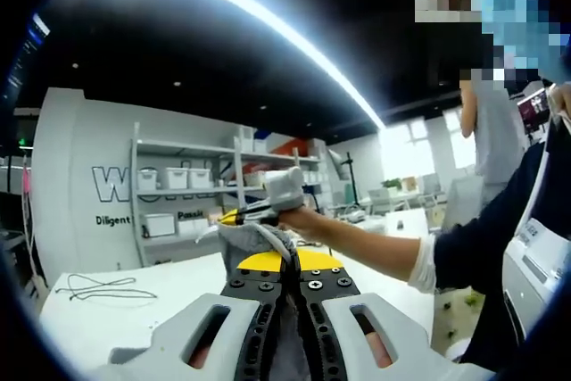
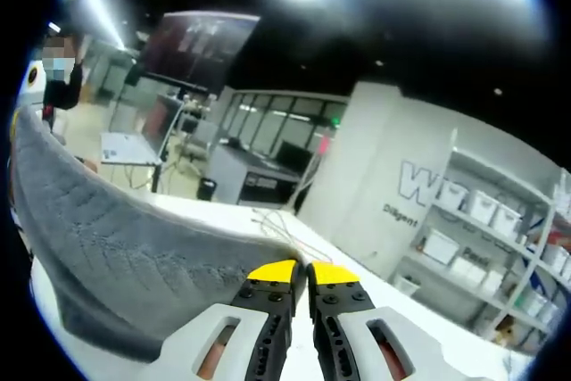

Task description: Open the folded towel by lifting each exposed corner and separating the folded layers until the towel lies flat within the target outline without major curled edges

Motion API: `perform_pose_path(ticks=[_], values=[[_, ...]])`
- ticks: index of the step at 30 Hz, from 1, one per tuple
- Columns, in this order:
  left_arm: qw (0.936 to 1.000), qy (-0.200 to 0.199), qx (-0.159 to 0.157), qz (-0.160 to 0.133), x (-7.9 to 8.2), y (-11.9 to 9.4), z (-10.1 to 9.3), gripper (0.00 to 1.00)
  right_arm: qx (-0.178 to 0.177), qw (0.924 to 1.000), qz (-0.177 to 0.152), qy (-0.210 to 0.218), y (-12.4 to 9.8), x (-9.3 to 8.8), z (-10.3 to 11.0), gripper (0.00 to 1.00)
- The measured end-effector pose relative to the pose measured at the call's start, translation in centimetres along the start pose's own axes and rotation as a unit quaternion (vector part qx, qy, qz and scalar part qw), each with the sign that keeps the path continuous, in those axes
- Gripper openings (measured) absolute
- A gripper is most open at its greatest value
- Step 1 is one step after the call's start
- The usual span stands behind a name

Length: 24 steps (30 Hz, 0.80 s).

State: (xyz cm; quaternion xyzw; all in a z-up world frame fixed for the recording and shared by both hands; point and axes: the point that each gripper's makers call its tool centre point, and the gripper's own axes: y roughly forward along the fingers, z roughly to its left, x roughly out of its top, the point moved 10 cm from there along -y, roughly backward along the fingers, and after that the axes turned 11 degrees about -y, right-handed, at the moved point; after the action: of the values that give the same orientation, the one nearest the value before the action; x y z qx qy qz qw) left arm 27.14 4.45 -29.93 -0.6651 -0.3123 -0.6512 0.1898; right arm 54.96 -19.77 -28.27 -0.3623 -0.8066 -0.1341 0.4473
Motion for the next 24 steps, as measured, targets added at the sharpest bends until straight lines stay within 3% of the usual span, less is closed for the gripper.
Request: perform_pose_path(ticks=[24], values=[[0.9993,0.000,-0.036,0.000,-0.1,3.1,-2.4,0.02,-0.011,0.9996,0.021,-0.014,-3.6,-1.3,-2.4,0.01]])
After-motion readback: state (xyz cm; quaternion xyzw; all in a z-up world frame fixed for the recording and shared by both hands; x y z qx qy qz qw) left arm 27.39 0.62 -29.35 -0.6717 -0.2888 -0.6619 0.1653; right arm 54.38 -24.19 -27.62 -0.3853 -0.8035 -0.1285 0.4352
